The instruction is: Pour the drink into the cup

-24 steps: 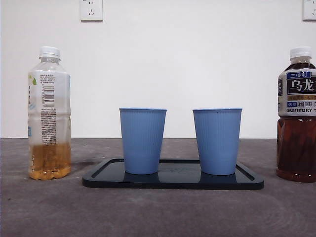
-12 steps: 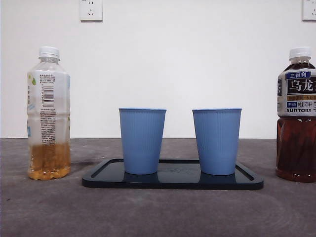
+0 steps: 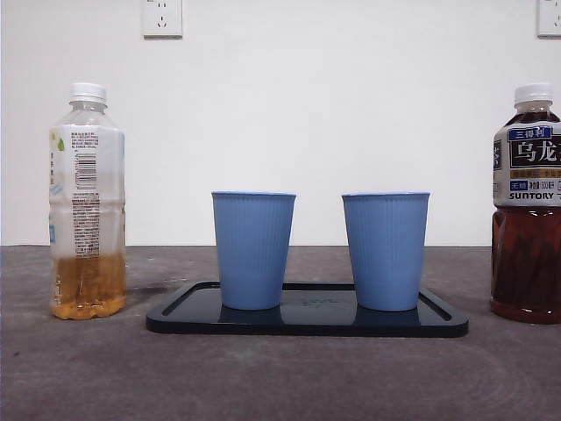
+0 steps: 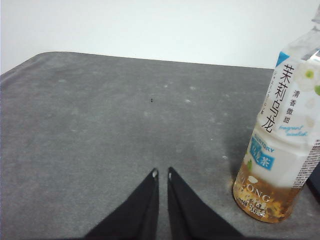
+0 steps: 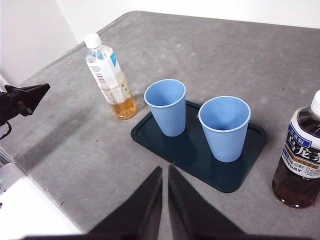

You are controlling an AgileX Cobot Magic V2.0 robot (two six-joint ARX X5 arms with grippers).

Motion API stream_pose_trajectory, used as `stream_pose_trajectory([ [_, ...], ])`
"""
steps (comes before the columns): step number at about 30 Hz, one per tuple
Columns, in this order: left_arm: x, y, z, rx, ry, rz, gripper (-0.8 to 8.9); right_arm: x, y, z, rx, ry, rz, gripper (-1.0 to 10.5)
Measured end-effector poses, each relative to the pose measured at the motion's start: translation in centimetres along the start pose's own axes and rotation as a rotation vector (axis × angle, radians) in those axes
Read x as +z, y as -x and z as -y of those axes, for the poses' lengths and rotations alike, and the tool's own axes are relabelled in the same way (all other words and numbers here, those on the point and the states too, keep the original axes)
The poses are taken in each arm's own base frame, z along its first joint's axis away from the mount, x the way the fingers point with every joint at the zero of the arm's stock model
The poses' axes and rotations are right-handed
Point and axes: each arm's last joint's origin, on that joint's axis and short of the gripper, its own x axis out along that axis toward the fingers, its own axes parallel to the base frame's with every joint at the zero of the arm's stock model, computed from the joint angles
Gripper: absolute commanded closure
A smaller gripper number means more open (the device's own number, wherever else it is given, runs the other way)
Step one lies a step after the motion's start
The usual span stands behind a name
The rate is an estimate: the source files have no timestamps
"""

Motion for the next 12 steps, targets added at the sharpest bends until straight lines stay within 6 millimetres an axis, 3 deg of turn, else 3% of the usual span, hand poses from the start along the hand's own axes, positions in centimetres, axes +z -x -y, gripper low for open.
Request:
stream_pose_trajectory([
  [12,0.0,0.0,0.0,0.0,0.0,0.0,7.87,0.04,0.06,0.01,-0.005,0.001,0.009,9.3],
])
